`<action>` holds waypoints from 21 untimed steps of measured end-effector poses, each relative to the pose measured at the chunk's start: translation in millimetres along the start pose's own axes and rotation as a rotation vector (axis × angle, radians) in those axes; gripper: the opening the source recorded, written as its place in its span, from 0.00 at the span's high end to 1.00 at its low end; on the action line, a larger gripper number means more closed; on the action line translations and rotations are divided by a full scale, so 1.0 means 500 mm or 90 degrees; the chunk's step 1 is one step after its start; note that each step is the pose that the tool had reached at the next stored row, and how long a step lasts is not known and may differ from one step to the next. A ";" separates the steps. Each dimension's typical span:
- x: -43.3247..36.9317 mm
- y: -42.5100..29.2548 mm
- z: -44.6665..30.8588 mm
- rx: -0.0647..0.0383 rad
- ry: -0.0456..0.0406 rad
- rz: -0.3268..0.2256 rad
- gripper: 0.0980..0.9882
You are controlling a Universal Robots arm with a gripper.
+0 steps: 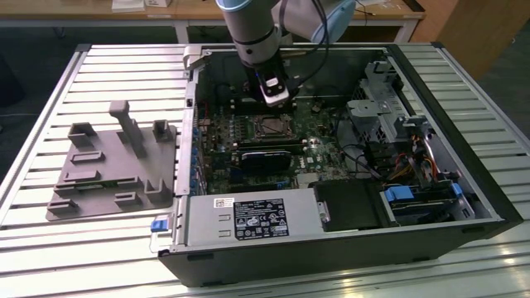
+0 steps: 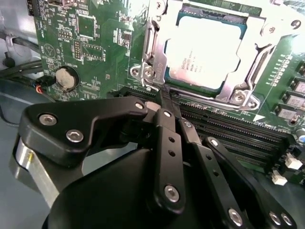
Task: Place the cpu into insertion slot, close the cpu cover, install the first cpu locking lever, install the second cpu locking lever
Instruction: 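Install the first cpu locking lever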
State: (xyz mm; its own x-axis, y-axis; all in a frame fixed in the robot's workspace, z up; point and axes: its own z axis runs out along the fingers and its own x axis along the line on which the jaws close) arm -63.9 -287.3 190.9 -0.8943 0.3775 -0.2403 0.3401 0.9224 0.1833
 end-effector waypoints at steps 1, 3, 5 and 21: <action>0.000 0.000 -0.002 0.001 0.0003 0.000 0.99; -0.001 0.000 -0.004 -0.001 0.0009 0.000 0.99; -0.001 0.001 -0.007 -0.002 0.0016 0.001 0.99; -0.003 -0.007 -0.001 -0.009 0.0038 -0.001 0.99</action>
State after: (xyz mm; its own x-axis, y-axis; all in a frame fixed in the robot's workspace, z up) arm -63.9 -291.1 191.3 -0.8965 0.3756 -0.2349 0.3346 0.9216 0.1965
